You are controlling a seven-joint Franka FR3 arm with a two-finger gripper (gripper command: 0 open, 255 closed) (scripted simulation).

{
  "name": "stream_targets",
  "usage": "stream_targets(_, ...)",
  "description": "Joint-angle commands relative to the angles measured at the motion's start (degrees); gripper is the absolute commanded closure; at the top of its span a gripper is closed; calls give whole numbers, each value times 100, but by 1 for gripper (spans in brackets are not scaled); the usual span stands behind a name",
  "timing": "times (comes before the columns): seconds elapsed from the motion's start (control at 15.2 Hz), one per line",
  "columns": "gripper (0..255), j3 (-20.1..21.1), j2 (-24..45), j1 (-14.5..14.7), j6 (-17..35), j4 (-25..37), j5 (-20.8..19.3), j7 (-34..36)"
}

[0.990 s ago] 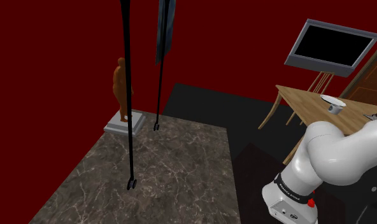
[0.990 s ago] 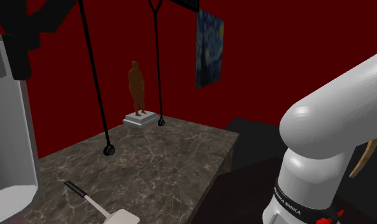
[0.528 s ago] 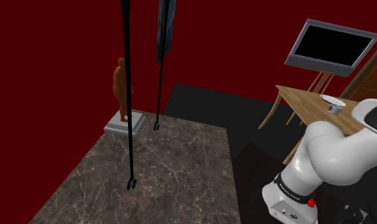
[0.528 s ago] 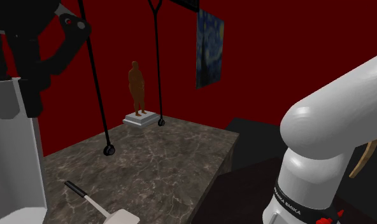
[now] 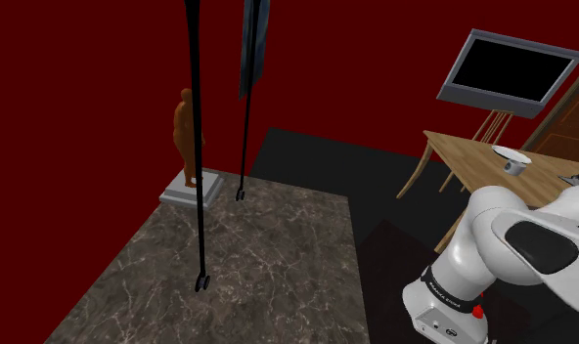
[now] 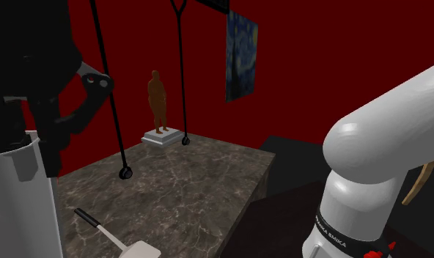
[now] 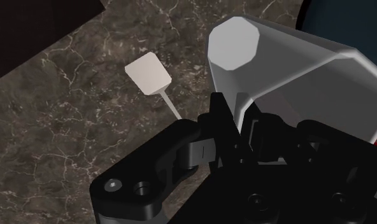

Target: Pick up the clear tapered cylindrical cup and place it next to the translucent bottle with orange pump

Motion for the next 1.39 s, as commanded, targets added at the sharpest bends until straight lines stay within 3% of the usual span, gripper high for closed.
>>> stream_targets(0.0, 255, 56, -25, 25, 134, -147, 58, -24)
stream_targets(1.32, 255, 1055, 168, -104, 1593, -1238, 640, -208)
